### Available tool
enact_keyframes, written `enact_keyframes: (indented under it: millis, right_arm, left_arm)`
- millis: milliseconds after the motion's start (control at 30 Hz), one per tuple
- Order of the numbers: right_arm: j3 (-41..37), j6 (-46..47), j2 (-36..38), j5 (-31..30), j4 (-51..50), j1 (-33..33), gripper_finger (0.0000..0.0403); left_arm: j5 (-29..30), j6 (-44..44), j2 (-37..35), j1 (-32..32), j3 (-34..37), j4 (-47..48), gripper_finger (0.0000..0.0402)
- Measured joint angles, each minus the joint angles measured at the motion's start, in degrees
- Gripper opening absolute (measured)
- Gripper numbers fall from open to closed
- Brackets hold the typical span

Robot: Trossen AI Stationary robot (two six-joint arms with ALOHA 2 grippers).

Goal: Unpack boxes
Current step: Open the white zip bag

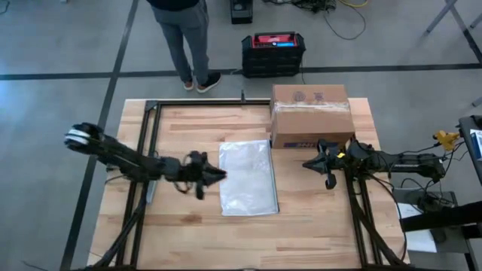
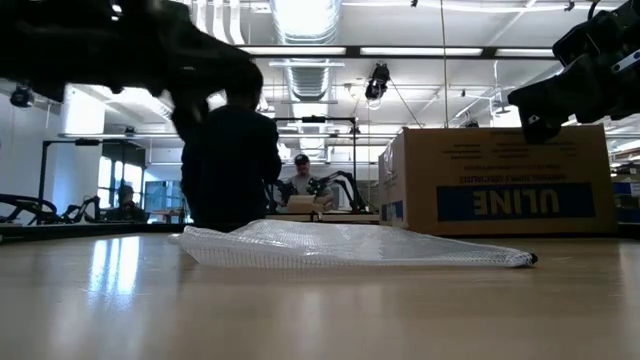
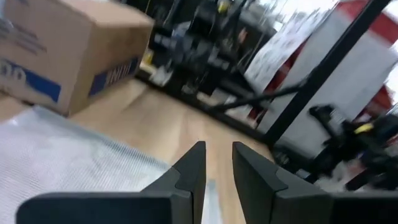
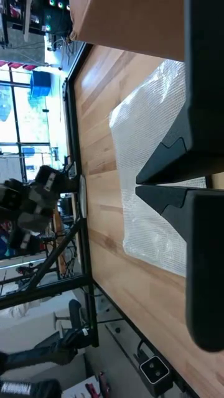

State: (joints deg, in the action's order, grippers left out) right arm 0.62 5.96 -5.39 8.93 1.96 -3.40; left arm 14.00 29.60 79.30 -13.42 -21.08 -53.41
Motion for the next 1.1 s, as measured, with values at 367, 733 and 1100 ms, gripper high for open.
enact_keyframes:
  millis: [367, 733, 1100]
  right_arm:
    - [-0.02, -0.15, 0.00, 0.00, 0.21, -0.02, 0.0000]
    - [-0.02, 11.82, -0.02, 0.06, 0.37, -0.02, 0.0000]
    - [-0.02, 12.64, -1.15, -3.41, 7.52, 0.00, 0.0000]
  left_arm:
    - [5.26, -3.65, 15.07, 0.00, -25.86, 47.11, 0.0062]
    - [6.50, -9.28, 22.64, -0.19, -35.47, 56.58, 0.0116]
    - [13.46, -16.54, 18.16, 8.50, -33.57, 58.15, 0.0259]
